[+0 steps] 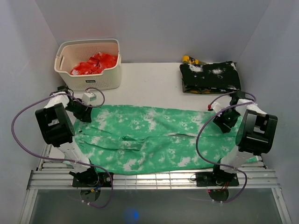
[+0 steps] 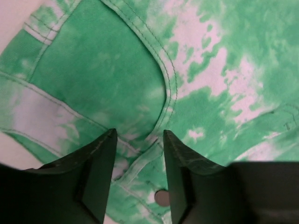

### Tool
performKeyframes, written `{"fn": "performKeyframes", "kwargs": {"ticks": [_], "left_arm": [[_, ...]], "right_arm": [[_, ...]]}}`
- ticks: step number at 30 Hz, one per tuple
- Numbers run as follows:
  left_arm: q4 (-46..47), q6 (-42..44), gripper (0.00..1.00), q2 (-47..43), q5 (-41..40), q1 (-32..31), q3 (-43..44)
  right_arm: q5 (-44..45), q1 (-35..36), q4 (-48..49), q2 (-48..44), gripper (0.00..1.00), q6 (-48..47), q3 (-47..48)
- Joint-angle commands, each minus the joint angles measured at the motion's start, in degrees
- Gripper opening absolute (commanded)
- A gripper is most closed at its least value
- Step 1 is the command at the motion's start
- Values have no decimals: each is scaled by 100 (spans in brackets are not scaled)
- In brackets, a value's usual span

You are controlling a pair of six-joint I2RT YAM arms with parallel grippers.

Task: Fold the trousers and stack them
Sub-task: Flatten the trousers out, then fold the trousers

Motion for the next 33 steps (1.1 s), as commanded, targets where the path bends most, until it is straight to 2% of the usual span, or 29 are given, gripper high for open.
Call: {"fn": "performKeyframes", "kwargs": {"ticks": [1, 3, 5, 8, 15, 21, 22, 23, 25, 26, 28, 30, 33], "left_arm": [[-394, 615, 58, -535, 400, 93, 411], [-245, 668, 62, -605, 715, 93, 674], [-87, 764, 66, -597, 910, 93, 841], [-25, 1063, 69, -431, 1139, 84, 1096], [-34, 1546, 70, 35, 1429, 93, 1571], [-77, 1722, 71, 448, 1570, 93, 1975], [-139, 1792, 71, 519, 1552, 93, 2098], [-296, 1871, 71, 650, 1544, 93, 2160], [-490, 2126, 70, 800, 1482, 93, 2361], [-647, 2205, 69, 948, 1447, 84, 2415], [-754, 2408, 68, 1116, 1368, 93, 2512], [-851, 2540, 67, 1310, 1315, 93, 2608], [-842, 2724, 67, 1555, 1236, 76, 2696]], "right_arm": [[-340, -217, -690, -4, 72, -511, 537], [-357, -331, -900, 207, 78, -572, 1319], [-305, -411, -1077, 698, 78, -687, 2133], [-129, -569, -1244, 1288, 75, -959, 2874], [126, -815, -1236, 2202, 74, -1671, 3500], [275, -833, -1165, 2800, 70, -2014, 3536], [301, -833, -1165, 2818, 67, -2066, 3449], [328, -841, -1165, 2836, 57, -2128, 3379], [372, -833, -1148, 2783, 44, -2321, 3229], [381, -833, -1130, 2748, 35, -2365, 3072], [390, -833, -1025, 2626, 26, -2497, 2922], [433, -841, -911, 2555, 13, -2550, 2719], [469, -833, -779, 2484, 8, -2559, 2605]]}}
